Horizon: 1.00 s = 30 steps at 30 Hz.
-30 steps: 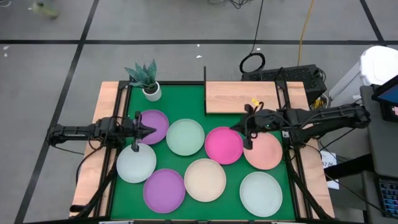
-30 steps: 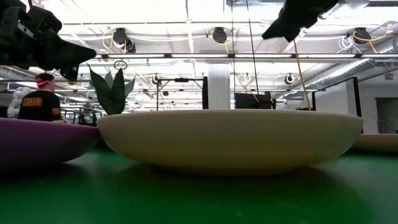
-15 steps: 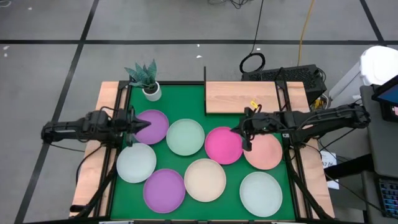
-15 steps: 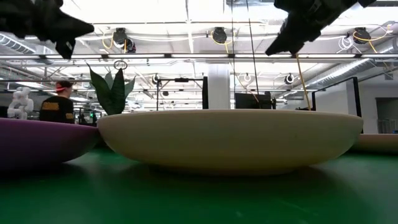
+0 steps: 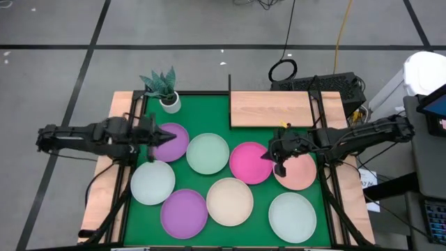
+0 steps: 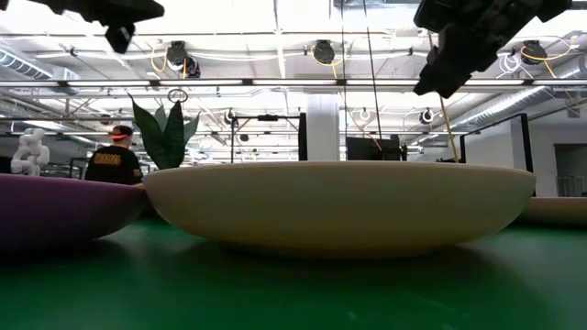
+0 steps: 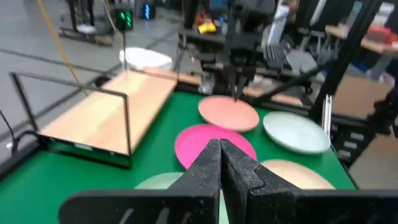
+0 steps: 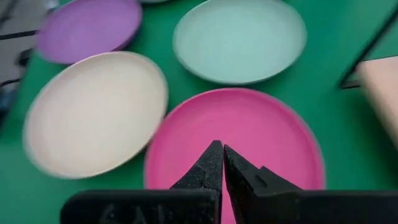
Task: Place and stack plates onto a shelf
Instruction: Put the light red plate on the shelf
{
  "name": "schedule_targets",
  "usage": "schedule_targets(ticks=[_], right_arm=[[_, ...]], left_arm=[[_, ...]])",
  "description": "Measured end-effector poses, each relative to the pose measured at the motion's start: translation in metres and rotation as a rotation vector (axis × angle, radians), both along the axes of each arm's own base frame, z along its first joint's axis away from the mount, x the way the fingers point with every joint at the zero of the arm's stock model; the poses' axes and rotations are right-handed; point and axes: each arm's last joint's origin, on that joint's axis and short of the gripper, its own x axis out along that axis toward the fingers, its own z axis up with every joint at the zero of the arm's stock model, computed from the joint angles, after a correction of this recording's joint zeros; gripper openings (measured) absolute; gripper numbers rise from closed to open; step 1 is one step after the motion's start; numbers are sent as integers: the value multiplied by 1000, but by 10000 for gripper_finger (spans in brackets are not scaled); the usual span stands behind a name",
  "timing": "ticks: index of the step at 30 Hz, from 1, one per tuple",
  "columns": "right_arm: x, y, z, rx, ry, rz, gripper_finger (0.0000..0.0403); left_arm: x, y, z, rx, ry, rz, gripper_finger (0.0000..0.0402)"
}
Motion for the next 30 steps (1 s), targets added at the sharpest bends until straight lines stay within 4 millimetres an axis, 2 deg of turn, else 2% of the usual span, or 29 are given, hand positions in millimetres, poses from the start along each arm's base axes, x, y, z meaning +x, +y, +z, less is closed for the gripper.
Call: schedule_targets(ticks=[5, 11, 16, 22, 26, 30], right_arm=[[3, 5, -8, -10, 46, 66, 0], [18, 12, -32, 0, 154, 187, 19], [28, 14, -49, -10, 234, 242, 55], [38, 20, -54, 25, 265, 250, 93], [40, 31, -54, 24, 271, 270, 106], [37, 45, -54, -56, 268, 289, 106]], left_arm=[[28, -8, -14, 4, 99, -47, 3], [48, -13, -24, 8, 141, -69, 3], [51, -14, -20, 8, 158, -69, 3], [52, -14, -12, 4, 131, -69, 3], [52, -14, -13, 19, 139, -72, 3], [52, -14, -13, 32, 142, -76, 3]])
